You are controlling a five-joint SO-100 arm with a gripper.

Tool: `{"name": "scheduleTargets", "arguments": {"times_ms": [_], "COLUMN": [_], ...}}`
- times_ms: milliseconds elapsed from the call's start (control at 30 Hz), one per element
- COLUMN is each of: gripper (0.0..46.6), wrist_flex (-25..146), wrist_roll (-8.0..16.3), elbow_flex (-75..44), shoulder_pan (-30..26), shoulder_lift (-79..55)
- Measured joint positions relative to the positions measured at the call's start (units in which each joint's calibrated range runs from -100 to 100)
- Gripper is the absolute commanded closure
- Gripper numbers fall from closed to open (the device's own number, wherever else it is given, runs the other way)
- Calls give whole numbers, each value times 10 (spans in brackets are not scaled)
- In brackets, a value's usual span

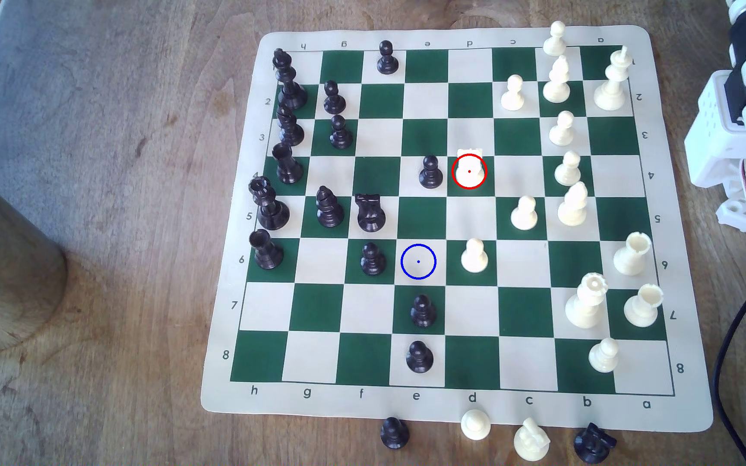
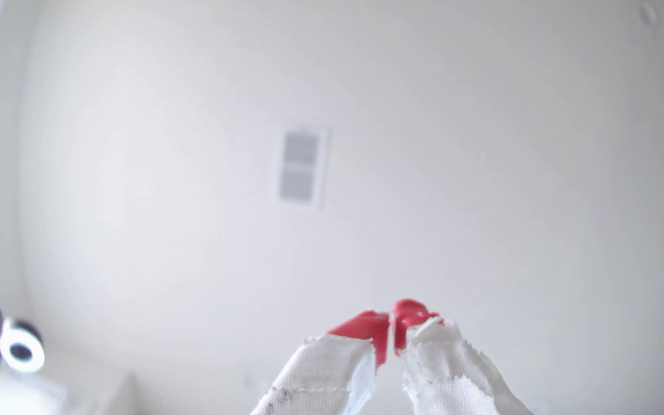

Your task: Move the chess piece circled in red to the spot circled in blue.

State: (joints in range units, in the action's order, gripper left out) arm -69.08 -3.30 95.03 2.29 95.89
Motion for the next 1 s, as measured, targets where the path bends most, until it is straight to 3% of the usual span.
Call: {"name": "scheduleTargets", "arguments": {"times_ms": [233,433,633,800,1000], "gripper": [464,464,340,304,270], "wrist_flex": [354,593,883,1010,1175], "wrist_roll": [0,2,3,5,6], "elbow_flex": [-30,-78,-158,-192,-266], "shoulder_pan": [60,71,100,98,43], "shoulder_lift": [0,-3,-4,-6,-75]}}
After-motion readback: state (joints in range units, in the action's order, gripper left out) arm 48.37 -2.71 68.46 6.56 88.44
